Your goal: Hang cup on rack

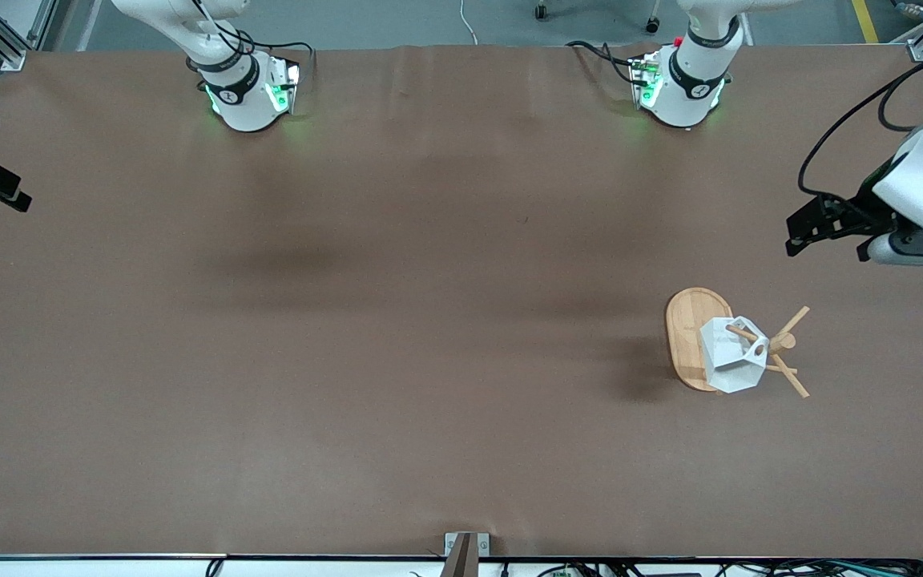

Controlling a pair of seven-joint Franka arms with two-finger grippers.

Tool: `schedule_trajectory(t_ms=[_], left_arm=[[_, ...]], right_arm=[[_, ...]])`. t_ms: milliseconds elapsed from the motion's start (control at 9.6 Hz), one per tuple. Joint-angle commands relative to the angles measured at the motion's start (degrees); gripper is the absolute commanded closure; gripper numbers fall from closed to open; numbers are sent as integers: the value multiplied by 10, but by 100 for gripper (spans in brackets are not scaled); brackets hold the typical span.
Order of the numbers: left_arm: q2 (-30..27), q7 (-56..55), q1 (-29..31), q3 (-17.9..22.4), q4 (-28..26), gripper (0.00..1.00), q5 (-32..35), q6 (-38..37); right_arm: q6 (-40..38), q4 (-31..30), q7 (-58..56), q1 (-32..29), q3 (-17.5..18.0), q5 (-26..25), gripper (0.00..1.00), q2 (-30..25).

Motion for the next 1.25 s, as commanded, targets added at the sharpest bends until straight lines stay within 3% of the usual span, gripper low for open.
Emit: schedule_trajectory(t_ms=[0,417,1146], left_arm=[[-33,-22,-9,5,-9,0,16,-55],[-85,-56,-19,1,-41,0,33,-86],[-56,-38,-12,3,-7,0,26,-90]], right_arm=[[3,-11,-3,-2,2,-6,0,-12],[3,-11,-3,-2,2,-6,0,-12],[3,-11,-3,-3,2,-6,0,-12]])
